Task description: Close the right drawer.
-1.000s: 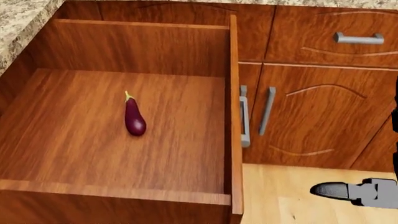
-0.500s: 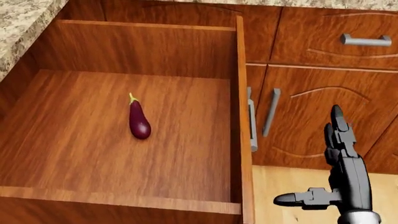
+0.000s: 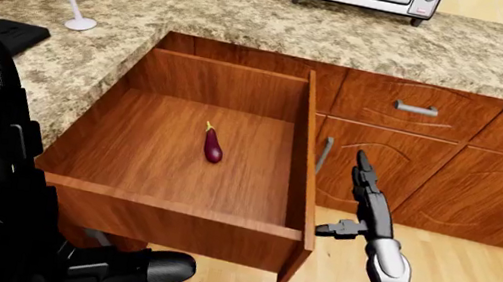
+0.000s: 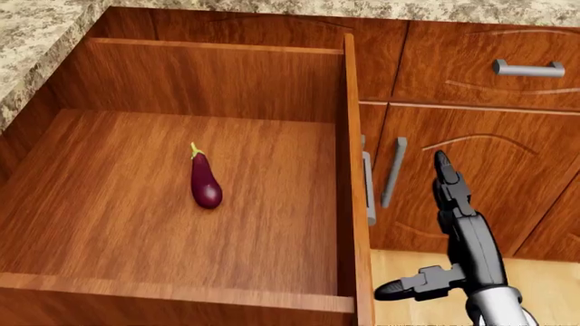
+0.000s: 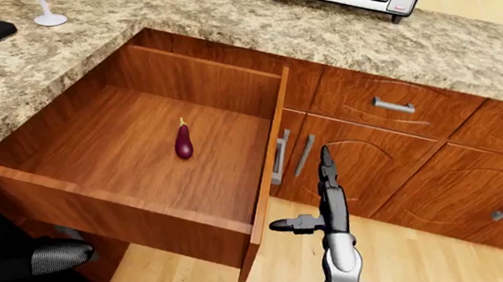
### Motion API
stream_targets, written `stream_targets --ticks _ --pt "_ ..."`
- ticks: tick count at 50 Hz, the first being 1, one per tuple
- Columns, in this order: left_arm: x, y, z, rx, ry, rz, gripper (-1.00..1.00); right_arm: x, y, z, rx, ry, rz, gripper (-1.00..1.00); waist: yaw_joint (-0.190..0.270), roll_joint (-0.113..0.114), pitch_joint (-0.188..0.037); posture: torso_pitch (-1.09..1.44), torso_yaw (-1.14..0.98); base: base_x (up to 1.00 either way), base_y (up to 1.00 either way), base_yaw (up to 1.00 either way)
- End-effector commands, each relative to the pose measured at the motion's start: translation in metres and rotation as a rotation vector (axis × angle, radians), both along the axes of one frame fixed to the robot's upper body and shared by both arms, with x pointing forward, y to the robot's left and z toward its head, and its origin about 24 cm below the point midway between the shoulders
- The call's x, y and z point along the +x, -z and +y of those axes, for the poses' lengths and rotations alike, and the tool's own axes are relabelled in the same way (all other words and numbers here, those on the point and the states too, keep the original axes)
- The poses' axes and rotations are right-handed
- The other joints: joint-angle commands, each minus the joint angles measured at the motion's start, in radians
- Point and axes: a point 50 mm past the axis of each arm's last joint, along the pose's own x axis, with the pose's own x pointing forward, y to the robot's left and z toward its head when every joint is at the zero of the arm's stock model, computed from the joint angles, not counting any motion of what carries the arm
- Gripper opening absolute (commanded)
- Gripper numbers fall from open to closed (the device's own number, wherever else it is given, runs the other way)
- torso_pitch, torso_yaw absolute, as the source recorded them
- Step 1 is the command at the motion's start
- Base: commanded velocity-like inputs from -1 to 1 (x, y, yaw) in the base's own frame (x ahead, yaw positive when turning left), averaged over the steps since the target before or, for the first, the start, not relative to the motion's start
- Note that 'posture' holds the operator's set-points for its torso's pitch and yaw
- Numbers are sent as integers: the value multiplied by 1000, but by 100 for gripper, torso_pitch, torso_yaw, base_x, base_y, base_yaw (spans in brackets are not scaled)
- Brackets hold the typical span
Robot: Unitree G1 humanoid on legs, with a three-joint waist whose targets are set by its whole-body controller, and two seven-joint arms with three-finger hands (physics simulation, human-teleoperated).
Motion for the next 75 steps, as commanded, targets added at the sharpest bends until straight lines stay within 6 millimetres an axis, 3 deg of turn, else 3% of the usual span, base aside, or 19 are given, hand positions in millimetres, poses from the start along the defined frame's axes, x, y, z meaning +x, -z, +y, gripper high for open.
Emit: stream_targets --ticks 1,24,75 --pt "-7 -7 -1 7 3 -55 100 9 -19 0 -15 -7 -85 100 1 -2 -15 0 0 0 0 0" --pt "-6 -7 0 4 2 -56 100 28 -24 41 -28 -169 -15 100 -3 0 -23 0 0 0 0 0" --pt "-5 -7 2 0 -2 -55 100 44 -38 88 -54 -320 -14 100 -15 6 -26 0 0 0 0 0"
